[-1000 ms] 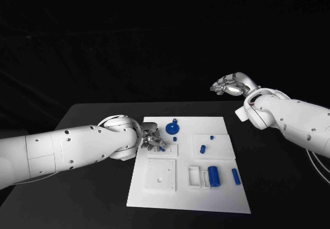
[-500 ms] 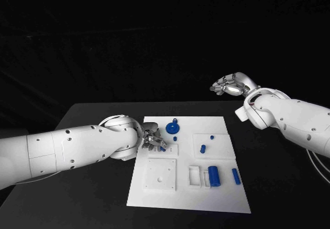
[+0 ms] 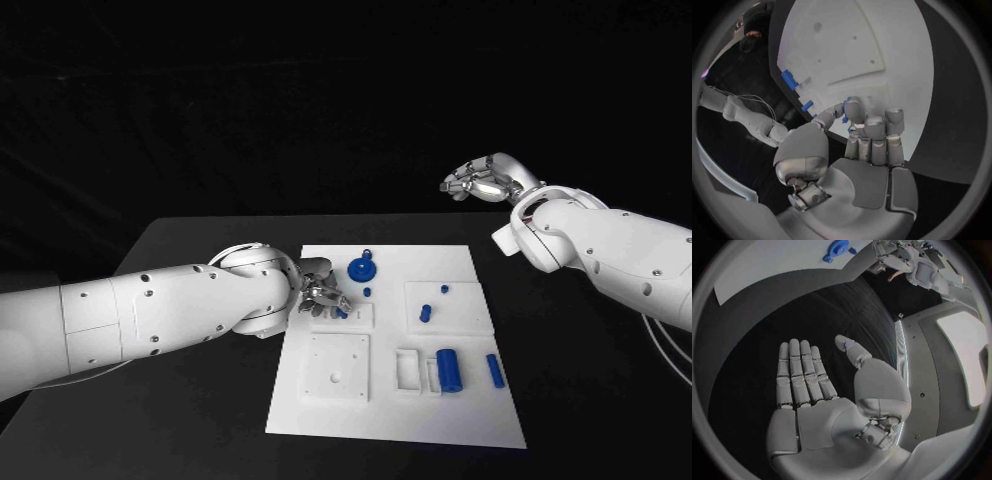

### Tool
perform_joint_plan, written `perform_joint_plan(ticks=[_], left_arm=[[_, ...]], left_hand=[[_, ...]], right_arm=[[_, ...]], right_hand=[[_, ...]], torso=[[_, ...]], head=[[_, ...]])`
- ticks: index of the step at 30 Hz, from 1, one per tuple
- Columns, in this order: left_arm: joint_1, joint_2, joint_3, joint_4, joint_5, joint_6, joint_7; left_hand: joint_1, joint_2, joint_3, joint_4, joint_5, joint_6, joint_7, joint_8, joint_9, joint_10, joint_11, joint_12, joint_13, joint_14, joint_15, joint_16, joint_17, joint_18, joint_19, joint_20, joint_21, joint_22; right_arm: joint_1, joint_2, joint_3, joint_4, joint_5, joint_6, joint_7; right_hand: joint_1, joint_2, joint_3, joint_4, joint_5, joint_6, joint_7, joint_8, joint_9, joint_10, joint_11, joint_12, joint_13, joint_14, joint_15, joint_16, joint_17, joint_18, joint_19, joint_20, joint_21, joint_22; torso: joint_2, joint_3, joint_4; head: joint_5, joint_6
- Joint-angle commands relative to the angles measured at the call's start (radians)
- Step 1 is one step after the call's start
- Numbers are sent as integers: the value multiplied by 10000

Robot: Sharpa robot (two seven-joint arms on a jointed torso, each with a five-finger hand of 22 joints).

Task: Assemble the parts on the task board

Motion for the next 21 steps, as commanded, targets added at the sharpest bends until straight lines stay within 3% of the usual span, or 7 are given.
perform_joint_plan(ticks=[1, 21], left_arm=[[-42, 65, -15, -24, 14, -124, 84], [-42, 78, -15, 121, -27, 783, -165]], left_hand=[[10, 138, 646, -522, 5, 326, -244, -25, -11, 100, -267, 49, 14, 308, -599, 52, -15, 171, 57, -1168, 21, 2], [-15, 85, 651, -481, -104, 337, -238, -35, -3, 100, -257, 56, 17, 300, -590, 54, -23, 172, 51, -1163, 28, 12]], right_arm=[[4, -4, 7, 22, 18, 94, 50], [3, 11, 7, 114, 34, 12, 56]], right_hand=[[-43, 35, 3, 36, 38, -41, 42, -22, -11, 55, 22, -58, -18, 46, 43, -11, -17, 66, -22, 35, -6, 3], [11, -4, 11, -29, 75, -91, 60, -49, -37, 53, 49, -95, -69, 20, 52, -19, -45, 66, -57, 34, -14, 5]], torso=[[-3, 10, 9], [-2, 7, 11]], head=[[-6, -9], [-13, -92]])
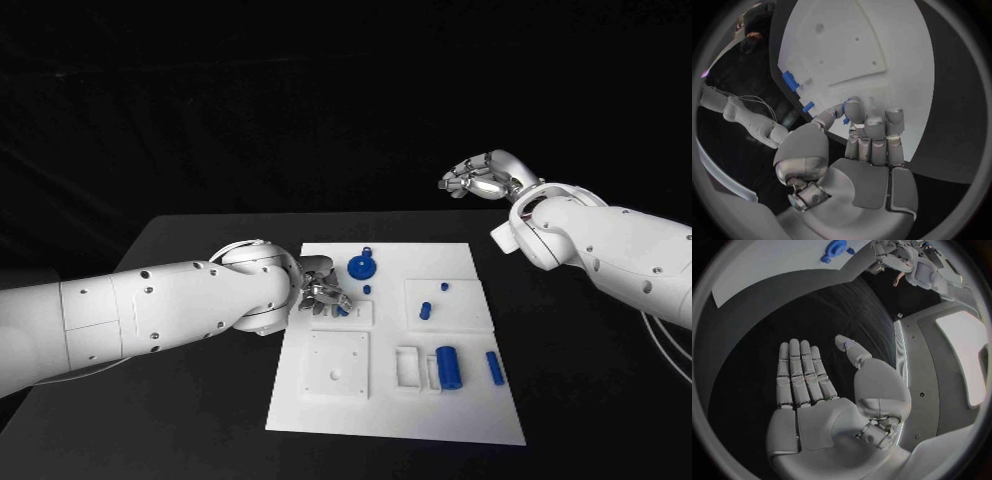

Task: Assemble the parts on the task board

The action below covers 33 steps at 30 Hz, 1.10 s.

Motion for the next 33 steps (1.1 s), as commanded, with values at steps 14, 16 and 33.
perform_joint_plan(ticks=[14, 16, 33], left_arm=[[-57, 41, -45, 57, -55, 776, -178], [-57, 33, -45, 57, -55, 820, -183], [-58, 35, -45, 57, -63, 906, -187]], left_hand=[[3, 100, 627, -455, -383, 351, -262, 28, 14, 103, -260, 77, 20, 307, -587, 82, -25, 192, 60, -1164, 41, 27], [0, 109, 628, -444, -421, 355, -263, 25, 14, 106, -262, 83, 22, 309, -588, 88, -25, 192, 59, -1163, 41, 28], [-394, 417, 611, -247, -449, 451, -270, 67, -265, 115, -265, 171, 92, 347, -571, 159, -19, 194, 57, -1147, 48, 40]], right_arm=[[4, 15, 7, 32, 72, -21, 66], [4, 14, 7, 42, 72, -21, 69], [4, 8, 7, 69, 81, -26, 63]], right_hand=[[39, -48, -1, -59, 98, -80, 29, -69, -35, 42, 69, -97, -70, -13, 69, -29, -41, 67, -97, 52, -24, 7], [40, -47, -2, -58, 106, -81, 30, -69, -36, 42, 69, -99, -74, -15, 70, -29, -42, 67, -99, 53, -24, 7], [12, -48, -22, -31, 230, -89, 38, -69, -51, 55, 76, -121, -119, -26, 80, -24, -67, 67, -117, 68, -23, 13]], torso=[[-2, -1, 2], [-2, 0, 2], [2, 2, 0]], head=[[16, -33], [14, -29], [9, -32]])
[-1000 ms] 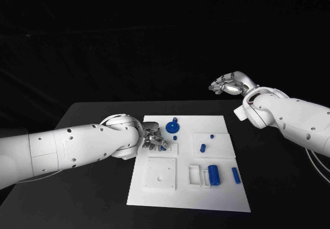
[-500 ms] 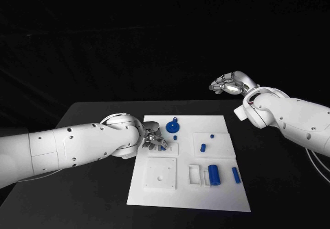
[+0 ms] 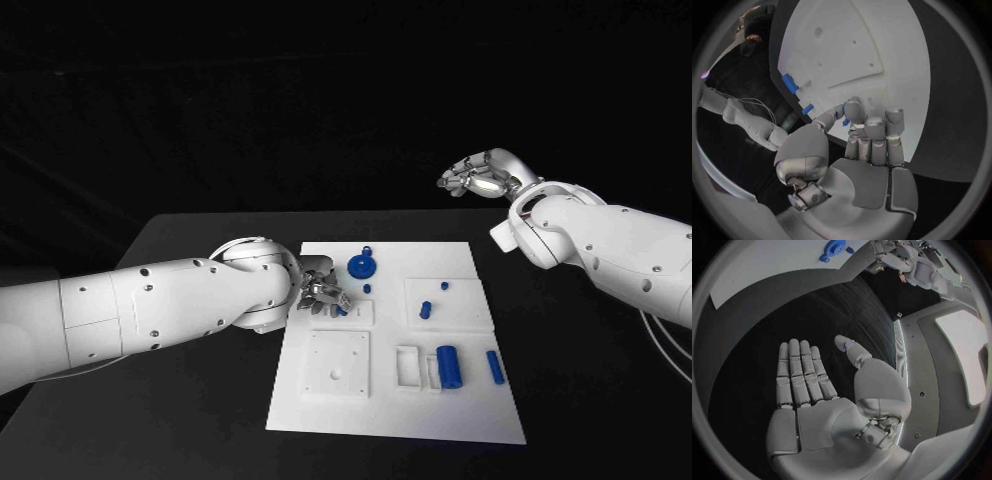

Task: Assemble the parts on the task board

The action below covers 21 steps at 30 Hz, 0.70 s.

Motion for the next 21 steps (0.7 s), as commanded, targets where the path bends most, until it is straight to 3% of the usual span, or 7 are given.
perform_joint_plan(ticks=[1, 21], left_arm=[[-86, 35, -71, 50, 36, 574, -78], [-86, 126, -70, -33, 107, 1000, -100]], left_hand=[[-83, 135, 479, -379, 71, 412, -319, 83, -50, 117, -268, 62, 32, 350, -573, 61, 9, 200, 55, -1147, 50, 19], [-518, 377, 524, -304, -86, 517, -366, 285, -296, 115, -313, 245, 169, 354, -599, 241, 96, 213, 25, -1147, 77, 60]], right_arm=[[4, -2, 7, 29, 25, -2, 57], [4, -5, 7, 61, 51, 13, 52]], right_hand=[[6, -45, -25, -26, 58, -63, 12, -31, -18, 21, 40, -46, -14, 3, 52, -24, -13, 67, -44, -4, -22, 12], [-35, -21, -31, 13, 147, -65, 13, -28, -30, 32, 40, -63, -52, -6, 55, -19, -34, 67, -58, 1, -21, 15]], torso=[[7, 3, -3], [6, 9, -12]], head=[[3, 6], [14, -15]])
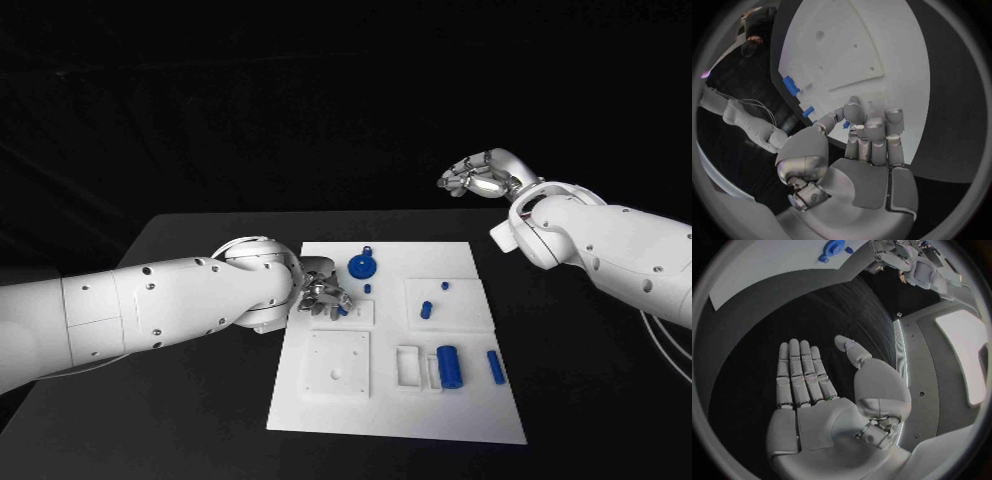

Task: Assemble the parts on the task board

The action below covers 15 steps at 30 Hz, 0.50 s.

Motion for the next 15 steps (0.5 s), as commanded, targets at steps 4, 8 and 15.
perform_joint_plan(ticks=[4, 8, 15], left_arm=[[-100, 107, -79, -26, 80, 696, -83], [-100, 120, -79, -22, 80, 718, -74], [-100, 119, -78, -20, 80, 710, -82]], left_hand=[[72, 51, 441, -388, -47, 504, -397, -6, -30, 116, -315, 71, 32, 357, -599, 63, 25, 106, 26, -1148, 40, 17], [41, 37, 441, -385, -65, 518, -400, 19, -50, 112, -317, 91, 47, 355, -593, 83, 37, 106, 19, -1147, 41, 22], [-97, 59, 458, -207, -657, 510, -405, 110, -168, 76, -322, 146, 98, 326, -586, 128, 65, 117, 7, -1149, 45, 34]], right_arm=[[4, 0, 7, 5, 32, 40, 50], [4, -4, 7, 15, 32, 34, 56], [4, -8, 7, 24, 32, 28, 62]], right_hand=[[-37, -22, -33, 14, 45, -66, 14, -28, -12, 33, 41, -65, -15, -5, 54, -18, -14, 68, -61, 2, -21, 16], [-30, -6, -12, 21, 183, -69, 14, -26, -23, 40, 40, -78, -46, -13, 56, -13, -31, 69, -71, 0, -19, 19], [-25, -4, 2, 27, 306, -69, 14, -22, -31, 52, 40, -86, -71, -15, 57, -5, -46, 69, -77, 2, -14, 25]], torso=[[5, -3, 0], [3, -4, -3], [1, -4, 0]], head=[[3, -15], [12, -25], [9, -23]])
